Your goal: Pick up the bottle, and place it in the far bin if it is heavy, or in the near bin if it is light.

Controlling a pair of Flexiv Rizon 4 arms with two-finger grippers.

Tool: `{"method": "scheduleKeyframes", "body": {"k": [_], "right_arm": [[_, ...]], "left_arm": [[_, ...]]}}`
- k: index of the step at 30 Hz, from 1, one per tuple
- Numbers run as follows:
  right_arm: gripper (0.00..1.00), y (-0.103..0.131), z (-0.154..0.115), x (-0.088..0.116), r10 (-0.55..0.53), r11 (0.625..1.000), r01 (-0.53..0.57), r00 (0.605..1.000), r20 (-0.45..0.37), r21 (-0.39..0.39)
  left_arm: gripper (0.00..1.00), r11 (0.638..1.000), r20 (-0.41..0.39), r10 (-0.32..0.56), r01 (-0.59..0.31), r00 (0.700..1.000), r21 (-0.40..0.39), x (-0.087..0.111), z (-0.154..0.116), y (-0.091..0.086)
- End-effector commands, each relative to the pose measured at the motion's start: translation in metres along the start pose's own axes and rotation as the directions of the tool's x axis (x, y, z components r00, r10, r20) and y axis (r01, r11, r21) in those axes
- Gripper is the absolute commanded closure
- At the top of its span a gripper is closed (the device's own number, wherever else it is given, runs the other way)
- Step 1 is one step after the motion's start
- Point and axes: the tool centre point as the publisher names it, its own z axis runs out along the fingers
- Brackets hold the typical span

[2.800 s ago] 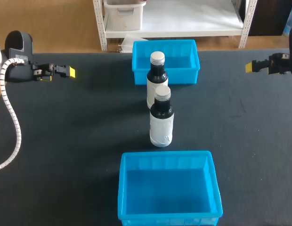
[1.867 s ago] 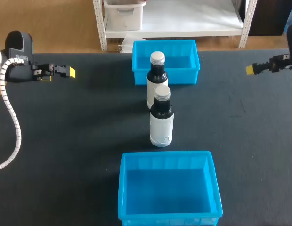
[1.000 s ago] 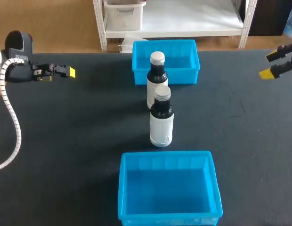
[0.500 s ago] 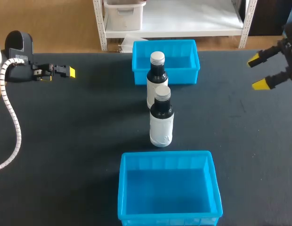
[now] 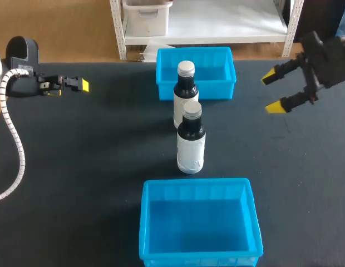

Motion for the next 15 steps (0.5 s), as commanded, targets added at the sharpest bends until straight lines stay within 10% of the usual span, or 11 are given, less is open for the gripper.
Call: {"method": "scheduleKeyframes", "body": {"k": [1, 15], "right_arm": [[0.00, 0.006, 0.012, -0.010, -0.003, 1.000, 0.003, 1.000, -0.005, 0.019], [0.00, 0.022, 0.060, -0.035, -0.032, 0.998, 0.032, 0.999, 0.001, -0.061]], "left_arm": [[0.00, 1.000, 0.000, 0.000, 0.000, 1.000, 0.000, 0.000, 0.000, 0.000], [0.00, 1.000, 0.000, 0.000, 0.000, 1.000, 0.000, 0.000, 0.000, 0.000]]}}
